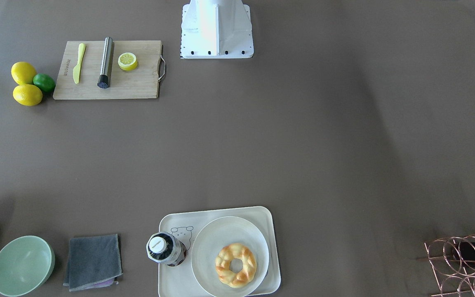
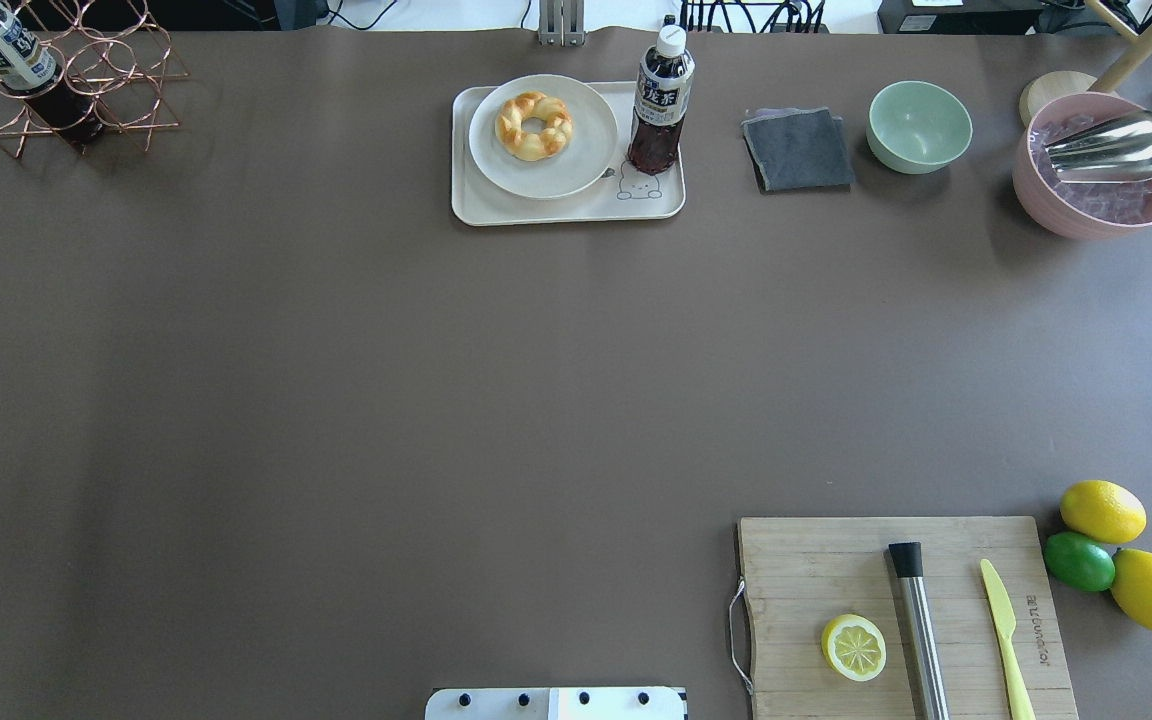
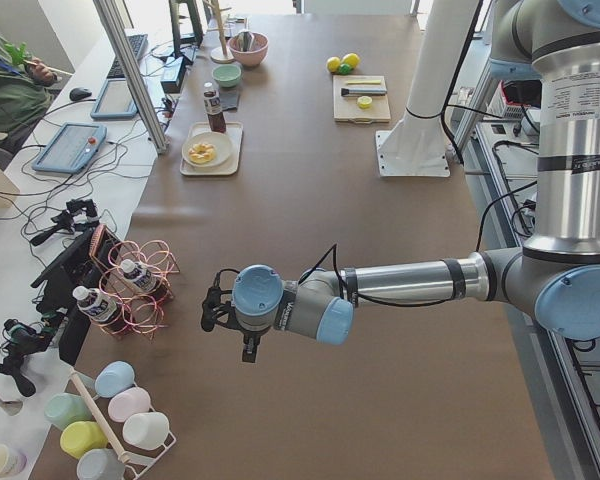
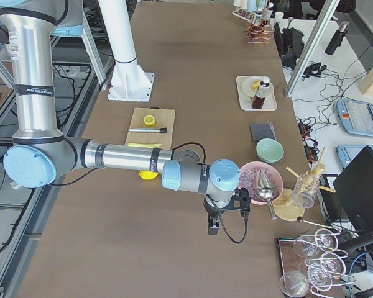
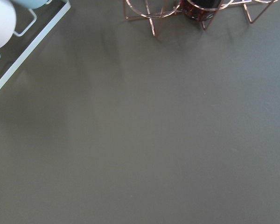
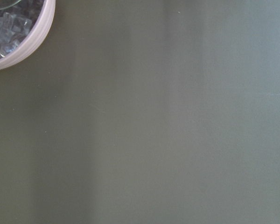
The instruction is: Place donut on tray
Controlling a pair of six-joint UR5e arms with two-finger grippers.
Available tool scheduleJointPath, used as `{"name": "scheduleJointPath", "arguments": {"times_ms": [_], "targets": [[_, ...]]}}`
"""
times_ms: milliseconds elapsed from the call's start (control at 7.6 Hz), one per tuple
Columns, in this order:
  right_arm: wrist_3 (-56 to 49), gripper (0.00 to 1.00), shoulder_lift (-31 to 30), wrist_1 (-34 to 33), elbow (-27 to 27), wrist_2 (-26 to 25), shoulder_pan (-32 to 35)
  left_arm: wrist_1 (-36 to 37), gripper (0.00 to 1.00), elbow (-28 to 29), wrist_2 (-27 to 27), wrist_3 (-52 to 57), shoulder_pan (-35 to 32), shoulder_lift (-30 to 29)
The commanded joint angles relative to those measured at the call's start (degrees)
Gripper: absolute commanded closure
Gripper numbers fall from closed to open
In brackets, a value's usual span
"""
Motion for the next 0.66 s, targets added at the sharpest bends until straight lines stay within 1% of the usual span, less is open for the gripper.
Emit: {"name": "scheduleJointPath", "arguments": {"times_ms": [0,263,395,526], "targets": [[0.08,0.0,-0.65,0.29,0.06,0.16,0.02,0.9,0.01,-0.42,-1.59,0.79,0.03,2.5],[0.08,0.0,-1.0,0.29,0.06,0.16,0.02,2.56,0.01,-1.29,0.26,1.05,0.65,2.33],[0.0,0.0,-1.18,0.29,0.06,0.16,0.02,11.45,0.01,-6.43,1.05,1.06,1.18,1.72],[0.0,0.0,-1.53,0.29,0.41,0.16,0.02,17.55,0.01,-11.71,5.32,2.27,1.44,1.8]]}}
